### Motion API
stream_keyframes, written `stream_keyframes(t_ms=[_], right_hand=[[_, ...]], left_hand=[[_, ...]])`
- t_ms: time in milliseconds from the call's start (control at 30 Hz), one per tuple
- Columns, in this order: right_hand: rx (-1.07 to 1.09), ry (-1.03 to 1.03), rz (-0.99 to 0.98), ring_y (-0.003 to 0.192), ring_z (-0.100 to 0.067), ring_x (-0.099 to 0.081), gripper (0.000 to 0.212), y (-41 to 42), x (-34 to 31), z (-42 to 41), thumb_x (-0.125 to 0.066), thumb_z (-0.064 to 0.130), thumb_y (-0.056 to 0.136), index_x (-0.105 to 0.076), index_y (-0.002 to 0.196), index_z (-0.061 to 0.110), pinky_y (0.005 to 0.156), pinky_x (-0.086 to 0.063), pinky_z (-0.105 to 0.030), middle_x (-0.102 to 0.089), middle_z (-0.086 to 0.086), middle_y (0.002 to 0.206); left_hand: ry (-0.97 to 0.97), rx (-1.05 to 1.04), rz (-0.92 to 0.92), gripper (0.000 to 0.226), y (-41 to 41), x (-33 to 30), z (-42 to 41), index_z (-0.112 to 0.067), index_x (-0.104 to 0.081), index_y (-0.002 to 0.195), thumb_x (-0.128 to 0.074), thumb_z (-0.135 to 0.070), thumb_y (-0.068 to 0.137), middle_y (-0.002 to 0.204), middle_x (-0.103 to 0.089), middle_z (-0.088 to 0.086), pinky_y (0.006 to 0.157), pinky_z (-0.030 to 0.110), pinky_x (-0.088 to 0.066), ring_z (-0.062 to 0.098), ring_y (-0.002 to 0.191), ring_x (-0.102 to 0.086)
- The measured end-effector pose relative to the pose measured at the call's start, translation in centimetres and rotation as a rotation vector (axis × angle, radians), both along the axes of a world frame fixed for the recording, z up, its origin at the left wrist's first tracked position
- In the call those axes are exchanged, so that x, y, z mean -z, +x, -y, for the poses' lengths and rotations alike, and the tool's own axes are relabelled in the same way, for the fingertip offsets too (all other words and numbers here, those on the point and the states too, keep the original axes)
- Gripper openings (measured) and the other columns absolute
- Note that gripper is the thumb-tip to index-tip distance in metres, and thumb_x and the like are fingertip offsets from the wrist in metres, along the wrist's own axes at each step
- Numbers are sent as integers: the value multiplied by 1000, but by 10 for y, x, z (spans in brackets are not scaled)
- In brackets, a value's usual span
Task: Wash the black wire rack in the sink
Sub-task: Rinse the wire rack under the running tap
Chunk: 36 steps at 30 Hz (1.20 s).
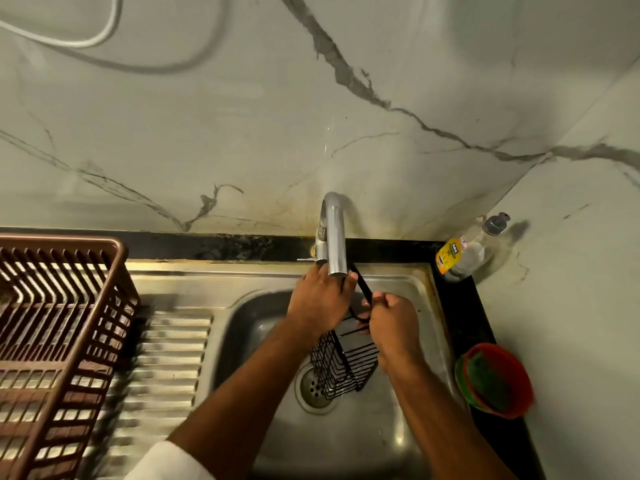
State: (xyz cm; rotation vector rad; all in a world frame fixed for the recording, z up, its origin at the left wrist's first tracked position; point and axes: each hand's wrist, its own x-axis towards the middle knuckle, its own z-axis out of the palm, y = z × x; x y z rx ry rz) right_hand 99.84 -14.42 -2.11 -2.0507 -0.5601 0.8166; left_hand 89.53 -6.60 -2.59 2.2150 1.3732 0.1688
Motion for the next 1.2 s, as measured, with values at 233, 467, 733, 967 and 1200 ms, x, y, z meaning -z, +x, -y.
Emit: stream_keyframes(t_ms=[233,467,733,967,1200], right_hand=[[16,56,-84,64,-15,-70,28,0,-13,10,-48,23,106,-67,86,18,55,-54,-28,-73,-3,76],[-166,-33,-282,64,-18,-65,35,-9,-33,15,-43,37,108,-67,98,14,43,-40,-20,-68,-4,72],[-110,-5,-277,67,-15,-68,36,-5,-33,1,-44,38,107,-70,97,15,53,-55,-26,-68,-3,73],[20,1,-302,66,-16,-67,36,-7,-27,-1,-47,42,105,-67,90,17,62,-51,-34,-70,-1,76],[57,31,-322,67,-18,-68,35,-5,-32,-13,-43,44,106,-64,93,18,51,-45,-25,-72,-6,79]], left_hand=[[-314,-188,166,50,2,-25,-27,-5,-60,132,-53,-45,103,122,-67,21,96,45,-56,38,113,-66],[-328,-252,309,38,-3,-10,-26,-1,-66,116,-61,-36,100,110,-72,19,89,44,-60,35,102,-71],[-114,34,306,48,1,-11,6,-1,-66,114,-38,-38,109,111,-71,24,92,49,-56,37,100,-69],[-120,192,326,65,-36,-12,56,-19,2,162,-31,-41,110,169,10,-5,125,20,-4,-1,148,14],[-169,86,441,72,-44,-12,79,-30,13,161,-26,-54,106,159,32,-26,128,29,-16,0,155,11]])
